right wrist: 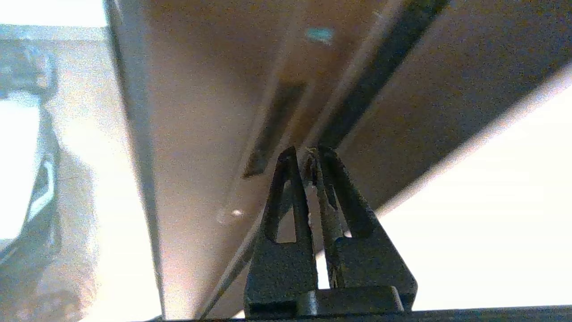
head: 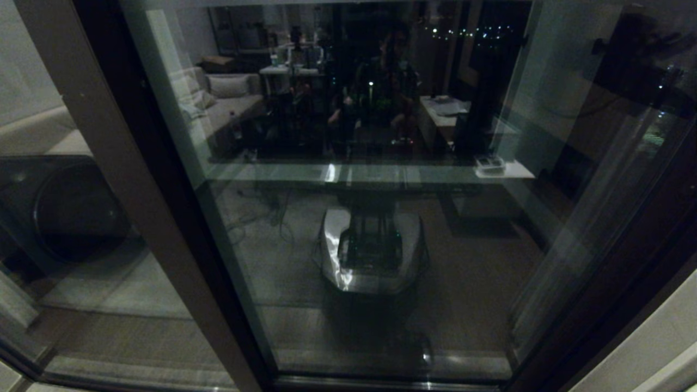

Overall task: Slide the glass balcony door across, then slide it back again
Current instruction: Close the slid door

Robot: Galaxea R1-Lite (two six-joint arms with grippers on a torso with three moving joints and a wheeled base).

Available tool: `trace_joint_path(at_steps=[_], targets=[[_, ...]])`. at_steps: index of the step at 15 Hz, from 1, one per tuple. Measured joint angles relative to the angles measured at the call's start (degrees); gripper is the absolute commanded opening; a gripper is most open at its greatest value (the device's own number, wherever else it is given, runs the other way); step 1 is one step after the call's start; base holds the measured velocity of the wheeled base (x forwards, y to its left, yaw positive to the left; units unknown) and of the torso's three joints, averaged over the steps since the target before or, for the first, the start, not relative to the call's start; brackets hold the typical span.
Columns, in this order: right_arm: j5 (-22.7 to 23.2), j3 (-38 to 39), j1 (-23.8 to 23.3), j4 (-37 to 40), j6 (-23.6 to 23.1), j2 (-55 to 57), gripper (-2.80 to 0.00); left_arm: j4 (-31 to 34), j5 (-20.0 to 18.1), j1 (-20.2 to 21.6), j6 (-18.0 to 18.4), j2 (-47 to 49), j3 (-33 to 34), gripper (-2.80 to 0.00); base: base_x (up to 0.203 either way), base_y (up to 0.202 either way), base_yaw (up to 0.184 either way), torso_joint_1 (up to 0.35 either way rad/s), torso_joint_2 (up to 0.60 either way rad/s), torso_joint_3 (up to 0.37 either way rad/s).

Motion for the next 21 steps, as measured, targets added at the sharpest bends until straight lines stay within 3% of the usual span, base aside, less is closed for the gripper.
trace_joint_path(at_steps=[21], targets=[[0.1,-2.8,2.0,0.1,0.1,3.3,-2.80,0.0,0.0,0.0,0.0,0.0,0.0,-2.80,0.000,0.000,0.000,0.000,0.00,0.000]])
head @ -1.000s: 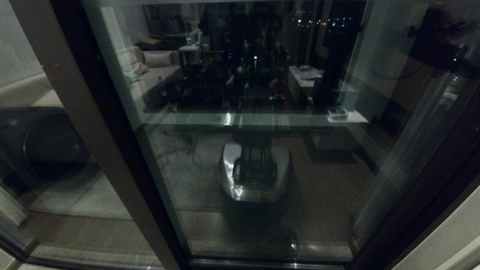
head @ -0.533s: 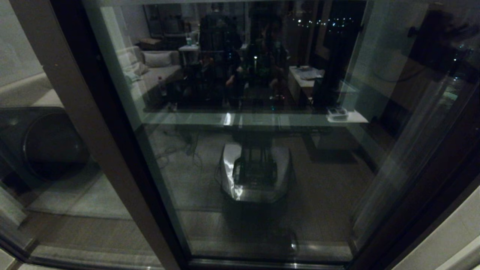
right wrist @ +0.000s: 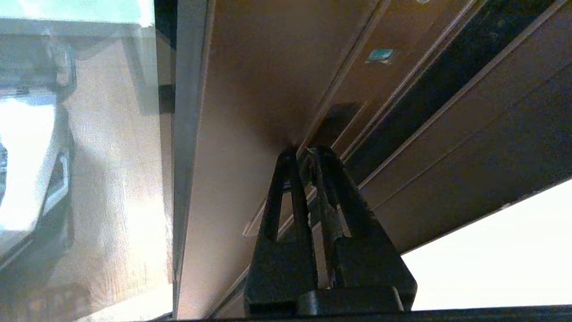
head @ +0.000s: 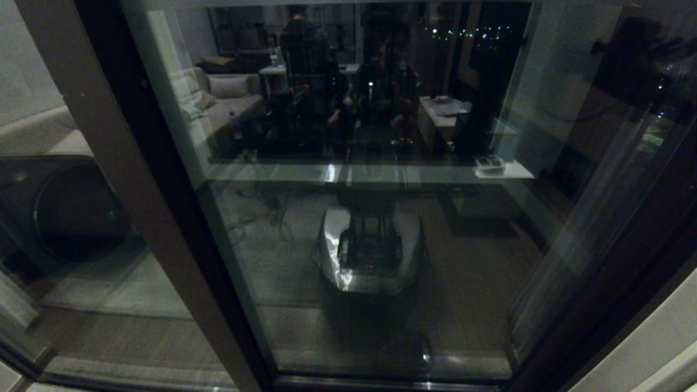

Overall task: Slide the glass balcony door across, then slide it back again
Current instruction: Close the slid door

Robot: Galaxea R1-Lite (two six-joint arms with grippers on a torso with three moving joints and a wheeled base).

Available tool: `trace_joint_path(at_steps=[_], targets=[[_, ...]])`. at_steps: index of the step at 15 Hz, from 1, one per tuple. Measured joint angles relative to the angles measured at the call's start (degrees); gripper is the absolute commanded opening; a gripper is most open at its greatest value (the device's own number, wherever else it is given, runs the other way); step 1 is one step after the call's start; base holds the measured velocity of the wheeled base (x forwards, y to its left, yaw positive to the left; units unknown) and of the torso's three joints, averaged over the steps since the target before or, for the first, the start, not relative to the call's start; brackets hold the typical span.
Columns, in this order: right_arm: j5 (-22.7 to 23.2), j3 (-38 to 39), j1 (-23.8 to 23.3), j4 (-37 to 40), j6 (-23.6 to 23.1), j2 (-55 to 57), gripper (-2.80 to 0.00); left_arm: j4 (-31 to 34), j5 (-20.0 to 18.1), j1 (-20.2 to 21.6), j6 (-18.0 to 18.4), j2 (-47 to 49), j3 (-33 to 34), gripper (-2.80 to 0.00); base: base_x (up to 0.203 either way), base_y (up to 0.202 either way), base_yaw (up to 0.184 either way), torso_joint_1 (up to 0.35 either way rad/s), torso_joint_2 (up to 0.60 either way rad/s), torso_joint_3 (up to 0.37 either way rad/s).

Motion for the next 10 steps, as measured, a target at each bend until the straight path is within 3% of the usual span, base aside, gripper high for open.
trace_joint_path(at_steps=[10], targets=[[-0.4,-0.7,-0.2,-0.2,0.1,1.2,-2.80,0.0,0.0,0.0,0.0,0.0,0.0,-2.80,0.000,0.000,0.000,0.000,0.00,0.000]])
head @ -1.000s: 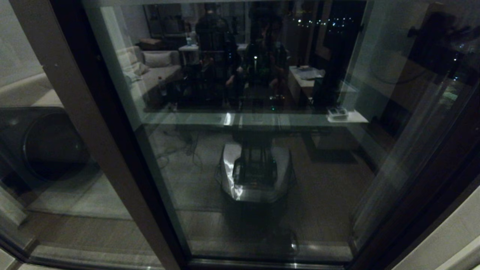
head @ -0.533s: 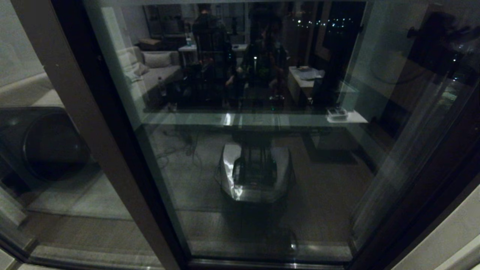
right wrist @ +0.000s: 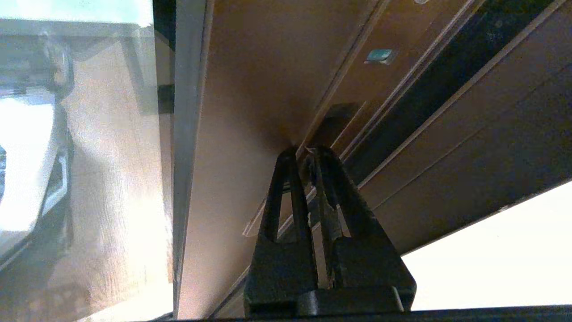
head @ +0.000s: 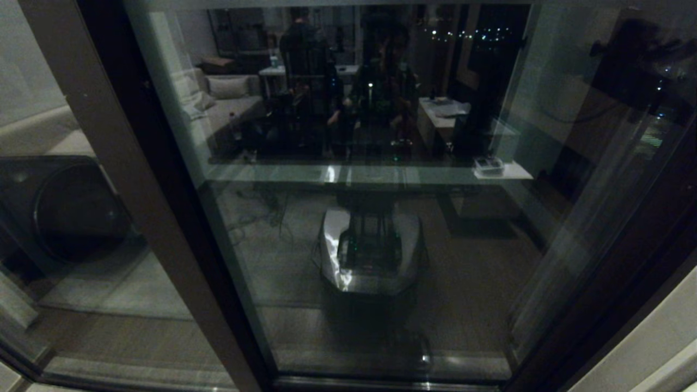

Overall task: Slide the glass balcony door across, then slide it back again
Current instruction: Close the slid door

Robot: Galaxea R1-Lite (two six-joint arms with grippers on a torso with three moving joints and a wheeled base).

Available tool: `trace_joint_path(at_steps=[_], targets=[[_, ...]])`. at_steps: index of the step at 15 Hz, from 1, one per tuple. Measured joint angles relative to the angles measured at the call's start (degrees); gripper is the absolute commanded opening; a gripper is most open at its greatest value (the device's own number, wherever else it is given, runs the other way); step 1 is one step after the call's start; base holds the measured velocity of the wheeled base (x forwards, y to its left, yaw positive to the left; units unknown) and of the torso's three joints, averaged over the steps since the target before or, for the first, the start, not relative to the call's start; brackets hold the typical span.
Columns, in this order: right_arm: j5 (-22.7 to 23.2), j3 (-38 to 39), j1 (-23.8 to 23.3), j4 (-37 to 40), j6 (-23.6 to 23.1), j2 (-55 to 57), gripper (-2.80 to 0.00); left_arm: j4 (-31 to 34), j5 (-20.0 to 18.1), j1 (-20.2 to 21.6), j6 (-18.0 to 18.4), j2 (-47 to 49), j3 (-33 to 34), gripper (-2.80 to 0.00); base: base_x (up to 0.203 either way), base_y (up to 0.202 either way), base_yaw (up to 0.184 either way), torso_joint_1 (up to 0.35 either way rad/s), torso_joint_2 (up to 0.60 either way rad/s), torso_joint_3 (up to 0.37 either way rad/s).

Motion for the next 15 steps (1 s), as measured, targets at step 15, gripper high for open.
trace_joint_path(at_steps=[15], targets=[[0.7,0.3,-1.2,0.0,-0.1,-0.6,-2.80,0.0,0.0,0.0,0.0,0.0,0.0,-2.80,0.000,0.000,0.000,0.000,0.00,0.000]])
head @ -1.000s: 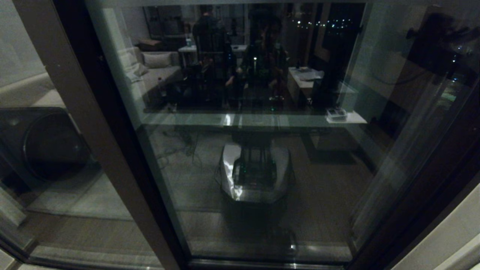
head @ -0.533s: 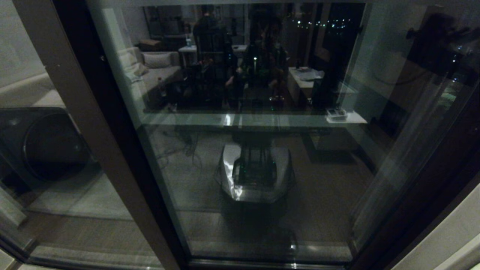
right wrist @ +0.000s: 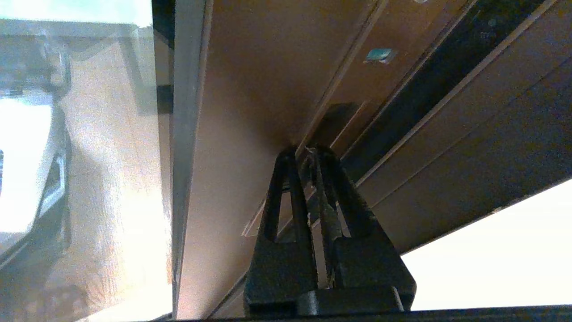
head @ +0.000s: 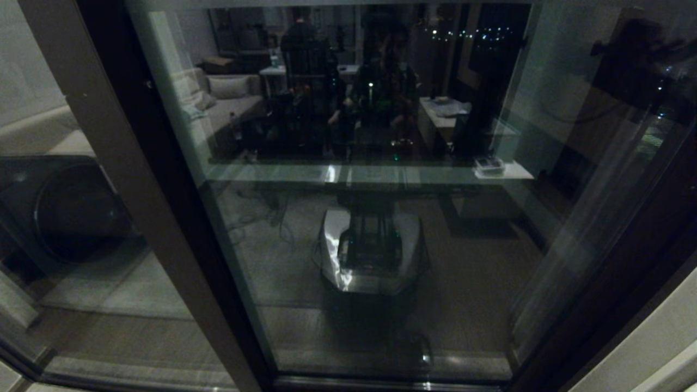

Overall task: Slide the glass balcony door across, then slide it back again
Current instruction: Close the slid door, then open the slid door

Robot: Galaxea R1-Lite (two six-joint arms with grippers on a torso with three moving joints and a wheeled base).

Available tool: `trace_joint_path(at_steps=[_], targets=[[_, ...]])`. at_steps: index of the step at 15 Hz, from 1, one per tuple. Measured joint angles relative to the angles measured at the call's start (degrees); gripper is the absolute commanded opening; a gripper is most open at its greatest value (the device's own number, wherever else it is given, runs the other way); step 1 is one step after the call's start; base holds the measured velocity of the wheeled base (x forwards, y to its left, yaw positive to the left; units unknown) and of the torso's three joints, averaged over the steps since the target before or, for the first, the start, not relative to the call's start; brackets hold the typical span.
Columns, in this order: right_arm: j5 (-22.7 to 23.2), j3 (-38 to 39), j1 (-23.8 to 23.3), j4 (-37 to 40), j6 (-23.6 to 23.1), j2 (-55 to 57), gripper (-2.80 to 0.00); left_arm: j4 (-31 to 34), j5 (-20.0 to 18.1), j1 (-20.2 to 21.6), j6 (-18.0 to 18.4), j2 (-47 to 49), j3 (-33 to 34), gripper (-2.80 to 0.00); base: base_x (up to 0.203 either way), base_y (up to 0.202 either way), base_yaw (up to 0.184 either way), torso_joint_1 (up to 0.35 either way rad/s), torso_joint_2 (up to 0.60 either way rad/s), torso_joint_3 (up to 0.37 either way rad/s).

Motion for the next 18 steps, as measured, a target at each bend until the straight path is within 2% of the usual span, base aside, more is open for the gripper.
trace_joint_path(at_steps=[5,7,8,13,15,18], targets=[[3.8,3.8,-1.2,2.0,0.1,-6.9,-2.80,0.0,0.0,0.0,0.0,0.0,0.0,-2.80,0.000,0.000,0.000,0.000,0.00,0.000],[7.7,9.2,-1.6,2.6,0.6,-11.7,-2.80,0.0,0.0,0.0,0.0,0.0,0.0,-2.80,0.000,0.000,0.000,0.000,0.00,0.000],[10.7,12.8,-2.3,2.6,1.3,-14.3,-2.80,0.0,0.0,0.0,0.0,0.0,0.0,-2.80,0.000,0.000,0.000,0.000,0.00,0.000],[31.9,30.6,-6.8,1.9,6.7,-33.1,-2.80,0.0,0.0,0.0,0.0,0.0,0.0,-2.80,0.000,0.000,0.000,0.000,0.00,0.000],[37.9,34.7,-6.3,3.6,10.0,-41.9,-2.80,0.0,0.0,0.0,0.0,0.0,0.0,-2.80,0.000,0.000,0.000,0.000,0.00,0.000],[48.1,36.9,-3.3,12.1,18.9,-56.6,-2.80,0.0,0.0,0.0,0.0,0.0,0.0,-2.80,0.000,0.000,0.000,0.000,0.00,0.000]])
